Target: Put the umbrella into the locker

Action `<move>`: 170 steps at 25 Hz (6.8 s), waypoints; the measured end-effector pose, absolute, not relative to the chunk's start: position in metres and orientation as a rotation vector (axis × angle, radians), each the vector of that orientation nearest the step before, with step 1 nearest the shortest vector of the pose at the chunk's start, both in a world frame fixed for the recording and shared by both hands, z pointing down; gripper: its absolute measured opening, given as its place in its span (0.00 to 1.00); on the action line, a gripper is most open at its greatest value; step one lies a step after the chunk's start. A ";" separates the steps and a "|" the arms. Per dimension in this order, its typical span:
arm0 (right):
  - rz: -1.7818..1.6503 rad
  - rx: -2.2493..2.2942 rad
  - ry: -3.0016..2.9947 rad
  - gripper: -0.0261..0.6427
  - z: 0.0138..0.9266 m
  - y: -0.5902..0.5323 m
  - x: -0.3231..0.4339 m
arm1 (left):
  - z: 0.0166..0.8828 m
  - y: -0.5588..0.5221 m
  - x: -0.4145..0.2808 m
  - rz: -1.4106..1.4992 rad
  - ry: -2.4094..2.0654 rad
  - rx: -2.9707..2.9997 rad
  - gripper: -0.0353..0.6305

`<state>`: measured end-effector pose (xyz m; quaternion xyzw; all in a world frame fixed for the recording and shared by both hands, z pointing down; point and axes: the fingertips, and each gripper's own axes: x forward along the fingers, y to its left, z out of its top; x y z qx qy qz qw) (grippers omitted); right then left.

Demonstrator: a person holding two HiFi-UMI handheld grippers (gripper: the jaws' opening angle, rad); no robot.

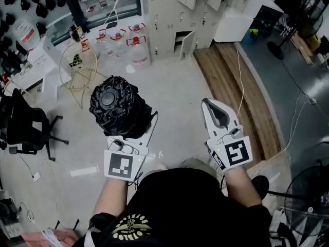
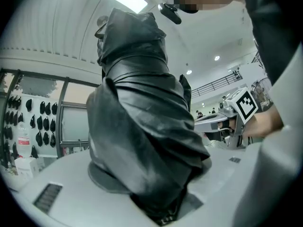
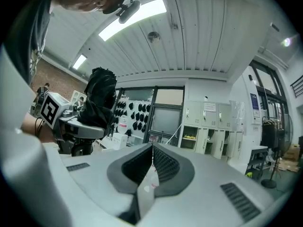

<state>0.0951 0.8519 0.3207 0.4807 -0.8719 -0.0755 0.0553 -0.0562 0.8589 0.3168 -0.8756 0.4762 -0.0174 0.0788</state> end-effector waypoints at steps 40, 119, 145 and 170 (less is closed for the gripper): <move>-0.178 1.354 -2.707 0.08 0.319 0.607 0.142 | 0.319 0.616 -0.034 -0.140 1.572 -2.590 0.47; -0.210 1.335 -2.672 0.08 0.323 0.308 0.057 | 0.326 0.315 -0.108 -0.198 1.548 -2.599 0.47; -0.222 1.346 -2.553 0.08 0.342 0.266 0.012 | 0.358 0.255 -0.142 -0.254 1.484 -2.712 0.47; -0.175 1.339 -2.646 0.08 0.343 0.160 0.037 | 0.362 0.162 -0.122 -0.351 1.504 -2.669 0.47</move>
